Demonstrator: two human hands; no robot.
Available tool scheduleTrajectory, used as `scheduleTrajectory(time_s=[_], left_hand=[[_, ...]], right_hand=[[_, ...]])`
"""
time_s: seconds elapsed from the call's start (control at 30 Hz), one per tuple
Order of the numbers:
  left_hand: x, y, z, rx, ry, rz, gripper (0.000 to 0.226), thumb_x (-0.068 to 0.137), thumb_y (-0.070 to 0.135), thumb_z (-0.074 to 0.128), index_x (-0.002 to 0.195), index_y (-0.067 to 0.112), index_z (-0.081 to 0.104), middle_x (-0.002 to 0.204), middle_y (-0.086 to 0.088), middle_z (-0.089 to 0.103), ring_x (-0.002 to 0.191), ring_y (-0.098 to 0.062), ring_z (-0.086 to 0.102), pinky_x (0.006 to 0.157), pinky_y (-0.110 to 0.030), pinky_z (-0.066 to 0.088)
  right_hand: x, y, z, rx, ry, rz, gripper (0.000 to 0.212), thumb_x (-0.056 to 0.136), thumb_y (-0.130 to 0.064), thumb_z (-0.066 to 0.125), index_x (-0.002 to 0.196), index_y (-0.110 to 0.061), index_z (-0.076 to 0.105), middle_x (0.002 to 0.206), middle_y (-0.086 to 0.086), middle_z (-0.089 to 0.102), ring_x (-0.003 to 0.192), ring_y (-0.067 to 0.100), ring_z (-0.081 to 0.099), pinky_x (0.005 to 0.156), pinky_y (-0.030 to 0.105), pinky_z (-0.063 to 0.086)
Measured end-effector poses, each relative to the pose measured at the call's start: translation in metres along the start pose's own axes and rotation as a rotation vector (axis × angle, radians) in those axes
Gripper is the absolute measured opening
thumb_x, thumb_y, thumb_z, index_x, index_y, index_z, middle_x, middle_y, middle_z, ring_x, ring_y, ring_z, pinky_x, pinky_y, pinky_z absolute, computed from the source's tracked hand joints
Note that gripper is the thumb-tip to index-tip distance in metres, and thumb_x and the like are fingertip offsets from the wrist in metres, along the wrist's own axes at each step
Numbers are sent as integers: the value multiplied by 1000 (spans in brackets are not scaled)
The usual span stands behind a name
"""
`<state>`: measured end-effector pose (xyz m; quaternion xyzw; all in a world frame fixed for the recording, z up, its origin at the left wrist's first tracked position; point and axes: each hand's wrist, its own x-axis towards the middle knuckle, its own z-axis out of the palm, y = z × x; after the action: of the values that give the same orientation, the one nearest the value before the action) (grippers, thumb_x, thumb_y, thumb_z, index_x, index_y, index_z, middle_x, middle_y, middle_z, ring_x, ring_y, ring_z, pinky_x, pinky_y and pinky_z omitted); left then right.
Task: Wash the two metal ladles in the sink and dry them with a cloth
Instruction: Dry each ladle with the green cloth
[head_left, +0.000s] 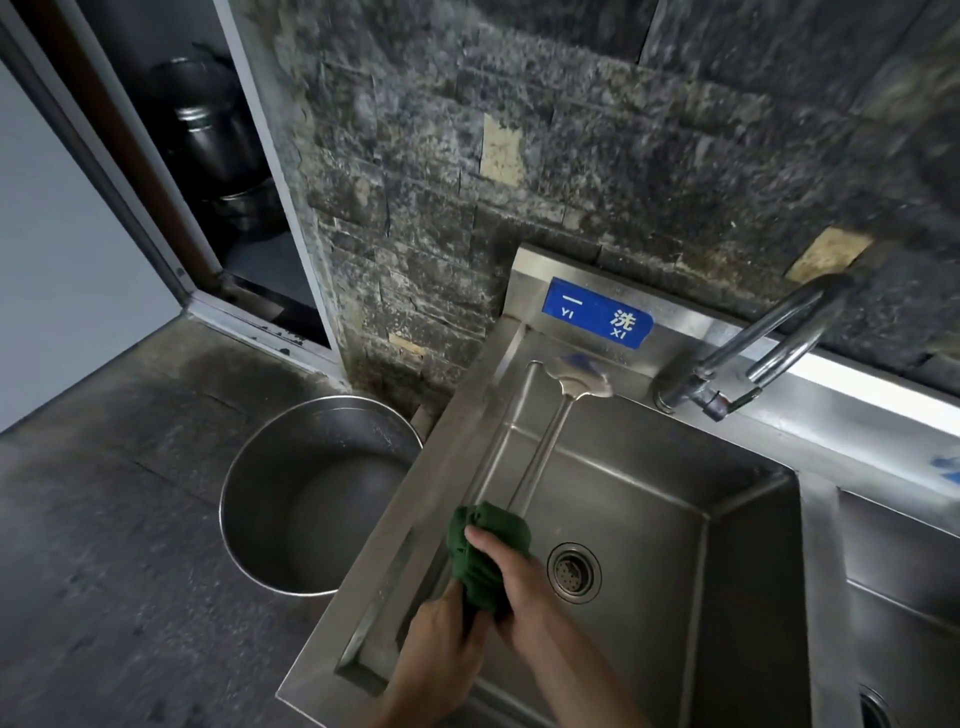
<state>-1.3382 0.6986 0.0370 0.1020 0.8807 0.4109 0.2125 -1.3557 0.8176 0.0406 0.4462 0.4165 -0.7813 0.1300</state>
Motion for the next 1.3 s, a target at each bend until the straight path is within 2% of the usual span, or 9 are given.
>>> scheduleTrajectory(time_s=[0.17, 0.3, 0.43, 0.53, 0.77, 0.87, 0.97, 1.07, 1.3], left_hand=[[-6, 5, -32, -119, 157, 173, 30, 95, 28, 61, 124, 22, 58, 110, 19, 61, 112, -12, 53, 83, -24, 43], [-7, 9, -46, -159, 162, 201, 22, 93, 41, 60, 82, 23, 52, 60, 17, 62, 68, -14, 64, 60, -32, 44], [-2, 19, -54, -122, 140, 216, 30, 95, 45, 57, 84, 18, 49, 54, 2, 52, 73, -15, 64, 62, -23, 42], [17, 35, -61, -52, 67, 233, 33, 92, 57, 47, 83, 25, 42, 60, 0, 58, 75, -20, 66, 67, -36, 48], [84, 134, -89, -64, 93, 392, 28, 105, 36, 39, 101, 13, 55, 75, -12, 66, 69, -30, 64, 62, -39, 43], [100, 143, -92, -95, -37, 367, 22, 104, 22, 40, 86, 15, 51, 76, -12, 65, 66, -29, 65, 64, -43, 50], [96, 151, -86, -278, -84, 312, 28, 102, 4, 42, 83, 22, 50, 61, 3, 49, 48, -4, 50, 50, -26, 47], [84, 160, -78, -450, -53, 223, 28, 96, -14, 47, 93, 13, 55, 50, 1, 42, 43, -2, 49, 44, -9, 39], [90, 164, -63, -564, 11, 184, 49, 78, 61, 66, 58, 19, 52, 53, 10, 42, 54, -11, 38, 57, -30, 33]], right_hand=[[-22, -32, 38, 24, -34, -92, 34, 71, -15, 89, 101, -3, 79, 101, 24, 77, 89, 37, 75, 80, 47, 61], [-31, -94, 61, 55, -5, -243, 49, 73, -17, 88, 118, -8, 70, 101, 15, 79, 87, 33, 77, 69, 41, 63], [-51, -170, 68, 86, -1, -419, 54, 72, -25, 89, 120, -15, 67, 111, 11, 76, 96, 32, 75, 82, 46, 62], [-63, -197, 70, 84, 16, -542, 51, 77, -28, 89, 120, -13, 67, 112, 8, 76, 98, 28, 74, 82, 42, 62], [-73, -186, 72, 38, -28, -648, 28, 85, -22, 82, 108, -11, 71, 106, 12, 78, 98, 30, 76, 87, 47, 62], [-74, -178, 65, -47, -23, -701, 30, 86, -24, 82, 111, -12, 72, 105, 10, 79, 98, 24, 76, 84, 38, 62], [-82, -175, 54, -146, -40, -749, 32, 86, -26, 81, 114, -15, 71, 102, 4, 80, 94, 17, 76, 73, 29, 61], [-92, -184, 49, -135, -67, -778, 30, 87, -24, 79, 114, -13, 71, 102, 7, 79, 95, 22, 77, 76, 35, 61], [-132, -220, 40, -104, -98, -891, 23, 91, -21, 76, 113, -16, 74, 106, 8, 79, 99, 24, 76, 88, 47, 62]])
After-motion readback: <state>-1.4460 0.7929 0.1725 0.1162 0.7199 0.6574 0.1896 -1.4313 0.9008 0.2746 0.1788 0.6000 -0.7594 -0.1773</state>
